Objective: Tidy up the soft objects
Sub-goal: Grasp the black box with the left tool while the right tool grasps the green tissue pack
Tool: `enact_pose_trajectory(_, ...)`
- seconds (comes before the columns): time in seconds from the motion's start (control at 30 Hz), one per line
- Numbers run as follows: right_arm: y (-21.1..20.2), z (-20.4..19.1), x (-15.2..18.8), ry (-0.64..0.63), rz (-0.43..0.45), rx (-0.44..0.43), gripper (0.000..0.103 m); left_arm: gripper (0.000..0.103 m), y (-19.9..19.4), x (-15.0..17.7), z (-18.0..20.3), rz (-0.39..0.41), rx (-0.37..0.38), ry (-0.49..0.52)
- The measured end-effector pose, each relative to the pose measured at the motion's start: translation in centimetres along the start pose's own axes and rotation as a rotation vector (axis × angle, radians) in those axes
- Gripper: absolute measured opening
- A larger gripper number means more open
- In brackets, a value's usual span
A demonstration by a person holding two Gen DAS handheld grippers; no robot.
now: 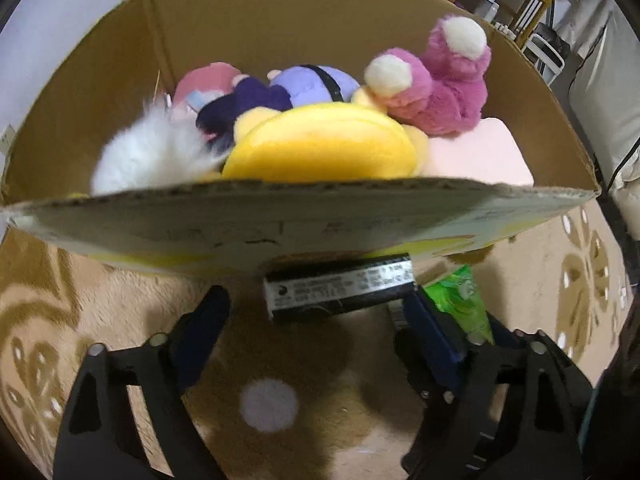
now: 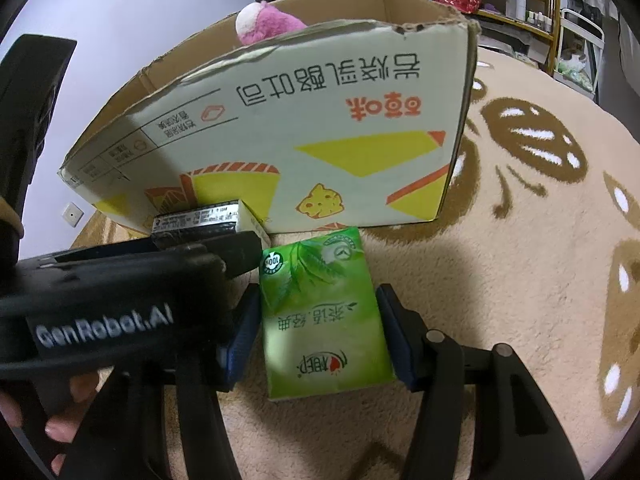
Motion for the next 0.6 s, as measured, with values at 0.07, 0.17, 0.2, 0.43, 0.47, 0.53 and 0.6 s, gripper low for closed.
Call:
enact_pose_trajectory(0.07,0.0,0.0,0.0,0.001,0.001,0.0,0.061,0.077,-0.2,0.0,0.0,0.014,-0.019,0.023)
enact_pose_trajectory(0.17,0.5,0.7,-0.1,0.003,0.001,-0.002,0.061,0.067,-0.1,0.2,0.6,0.021,-0.034,0.055)
enact_pose_trajectory(0.2,0.4,0.7,-0.1,0.002,0.002,-0.001,0.061,0.067,-0.1,0.2,0.7,0.027,-0.038,0.057)
enact_pose_trajectory(0.43,0.4,1.1,0.0,0.007,0.002,-0.005,0.061,0.065,0.1,0.0,1.8,0.042,-0.054,0.077)
enact_pose_trajectory(0.47,0.5,1.2,0.0,0.006,0.002,-0.005,0.061,0.065,0.0,0.0,2.0,0.042,-0.057,0.077)
enact_pose_trajectory(0.53,0.4,1.2,-0.1,0.006,0.001,-0.004,0.061,0.066,-0.3,0.2,1.5,0.04,-0.058,0.074)
enact_pose_trajectory(0.6,0.4,1.2,0.0,0.006,0.001,-0.004,0.061,0.066,-0.3,0.1,1.0,0.04,-0.055,0.071)
Point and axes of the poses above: each gripper's, at about its wrist camera, not at the fingertips, and y roughly the way its jaws point, z to its right, x to its underside, the point moved 8 cm from there along y, roughly the way its jaws point, and after that the axes turned 5 degrees about -x, right-handed, at the moved point
